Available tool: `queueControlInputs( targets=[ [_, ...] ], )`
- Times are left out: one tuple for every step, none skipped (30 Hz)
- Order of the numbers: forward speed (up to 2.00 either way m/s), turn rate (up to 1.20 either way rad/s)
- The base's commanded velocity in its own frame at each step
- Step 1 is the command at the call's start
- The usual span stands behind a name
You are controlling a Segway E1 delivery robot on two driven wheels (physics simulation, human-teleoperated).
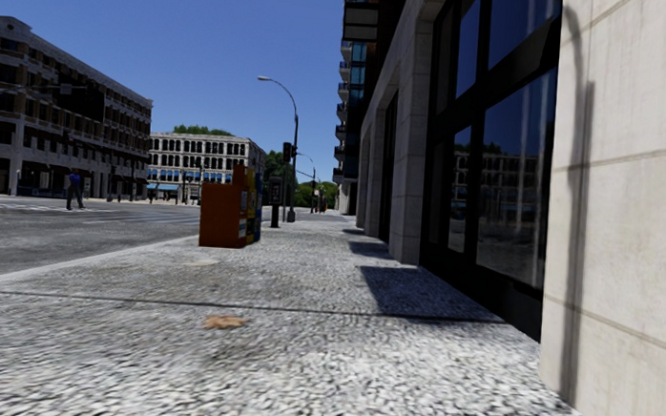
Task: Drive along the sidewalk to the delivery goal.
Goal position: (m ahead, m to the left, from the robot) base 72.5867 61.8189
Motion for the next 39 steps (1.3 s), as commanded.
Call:
queueControlInputs(
  targets=[
    [2.00, 0.00],
    [2.00, 0.00],
    [2.00, 0.00],
    [2.00, 0.00],
    [2.00, 0.00],
    [2.00, 0.00],
    [2.00, 0.00],
    [2.00, 0.00],
    [2.00, 0.00],
    [2.00, 0.00],
    [2.00, 0.00],
    [2.00, 0.00],
    [2.00, 0.00],
    [2.00, 0.00],
    [2.00, 0.00],
    [2.00, 0.00],
    [2.00, 0.00],
    [2.00, 0.00],
    [2.00, 0.00],
    [2.00, 0.00],
    [2.00, 0.00],
    [2.00, 0.00],
    [2.00, 0.00],
    [2.00, 0.00],
    [2.00, 0.00],
    [2.00, 0.00],
    [2.00, 0.00],
    [2.00, 0.00],
    [2.00, 0.00],
    [2.00, 0.00],
    [2.00, 0.00],
    [2.00, 0.00],
    [2.00, 0.00],
    [2.00, 0.00],
    [2.00, 0.00],
    [2.00, 0.00],
    [2.00, 0.00],
    [2.00, 0.00],
    [2.00, 0.00]
  ],
)
